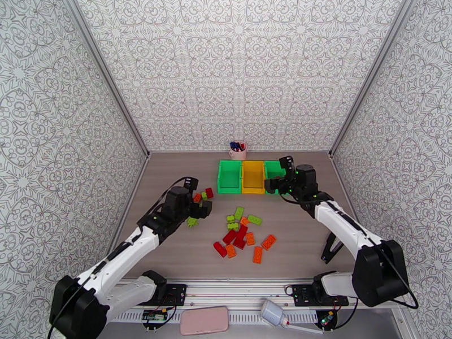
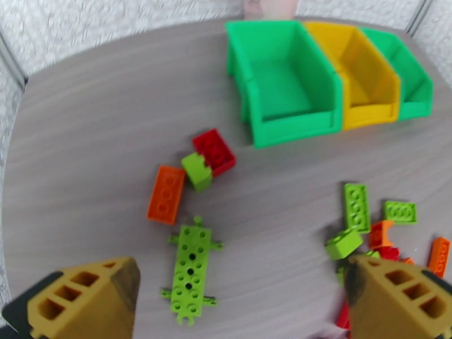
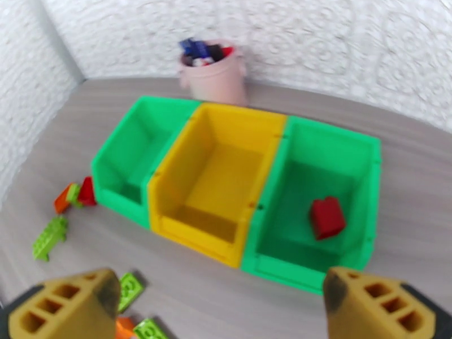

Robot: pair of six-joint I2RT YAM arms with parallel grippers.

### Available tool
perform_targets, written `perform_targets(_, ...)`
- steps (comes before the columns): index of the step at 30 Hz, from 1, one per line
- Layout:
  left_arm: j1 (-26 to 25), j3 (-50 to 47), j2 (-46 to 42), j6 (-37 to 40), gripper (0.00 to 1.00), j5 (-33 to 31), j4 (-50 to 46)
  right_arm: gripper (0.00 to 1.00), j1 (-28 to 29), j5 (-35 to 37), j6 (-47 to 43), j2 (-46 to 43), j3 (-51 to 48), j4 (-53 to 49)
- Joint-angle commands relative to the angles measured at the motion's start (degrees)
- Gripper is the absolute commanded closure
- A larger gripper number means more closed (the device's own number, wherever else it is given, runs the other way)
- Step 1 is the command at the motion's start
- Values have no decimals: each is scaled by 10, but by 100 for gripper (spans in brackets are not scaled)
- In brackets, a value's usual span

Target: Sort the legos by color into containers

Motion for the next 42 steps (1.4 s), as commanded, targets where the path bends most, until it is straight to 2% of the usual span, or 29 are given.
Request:
perform_targets(1,13,43,53,-1,0,17,-110,0,23,-51,-45,-27,-34,54)
perform_targets(8,26,86,150,23,0,12,-160,0,86,-90,-95,-31,-33,33)
perform_targets(13,36,101,202,25,6,3,-169,0,108,-114,-100,-20,-23,26)
perform_targets(25,55,124,290,19,33,4,-168,0,112,-103,-102,-22,-24,19)
perform_targets(31,57,137,321,18,40,-19,-161,0,112,-101,-101,-32,-27,13)
perform_targets(37,60,158,351,26,42,-22,-158,0,112,-97,-97,-33,-34,19)
perform_targets(42,60,179,376,36,53,-16,-160,0,112,-93,-93,-23,-10,0)
